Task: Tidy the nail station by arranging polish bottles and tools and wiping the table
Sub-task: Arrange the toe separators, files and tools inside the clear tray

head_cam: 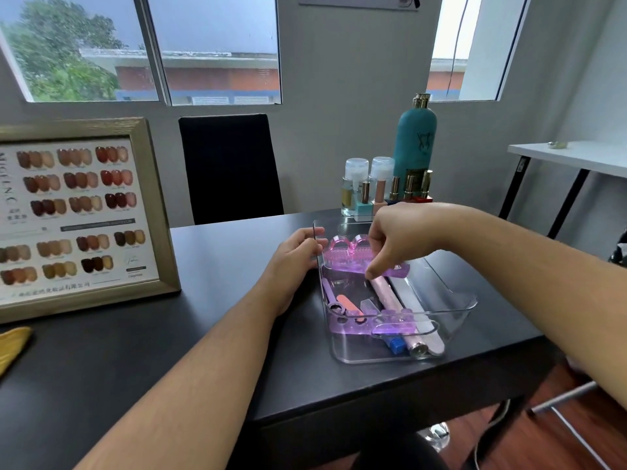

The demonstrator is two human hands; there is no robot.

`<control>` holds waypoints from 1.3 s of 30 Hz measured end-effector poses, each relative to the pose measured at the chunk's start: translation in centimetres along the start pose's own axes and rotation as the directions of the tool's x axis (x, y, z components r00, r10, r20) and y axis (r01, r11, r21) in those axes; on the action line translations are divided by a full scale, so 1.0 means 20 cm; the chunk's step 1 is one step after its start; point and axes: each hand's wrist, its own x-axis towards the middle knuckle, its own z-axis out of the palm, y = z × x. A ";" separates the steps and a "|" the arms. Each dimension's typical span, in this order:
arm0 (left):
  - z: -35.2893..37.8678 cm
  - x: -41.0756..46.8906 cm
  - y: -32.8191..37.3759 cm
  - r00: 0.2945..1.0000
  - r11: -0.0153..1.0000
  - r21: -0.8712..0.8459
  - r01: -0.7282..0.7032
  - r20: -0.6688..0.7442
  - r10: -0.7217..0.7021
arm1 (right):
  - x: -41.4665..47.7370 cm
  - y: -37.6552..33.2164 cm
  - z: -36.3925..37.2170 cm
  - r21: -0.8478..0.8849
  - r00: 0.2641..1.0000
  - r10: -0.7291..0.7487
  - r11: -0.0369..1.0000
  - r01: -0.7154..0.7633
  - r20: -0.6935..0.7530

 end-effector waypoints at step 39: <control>-0.01 0.02 -0.02 1.000 0.998 -0.058 -0.011 -0.003 0.011 | -0.03 -0.12 -0.01 -0.170 0.989 -0.037 0.985 0.012 -0.145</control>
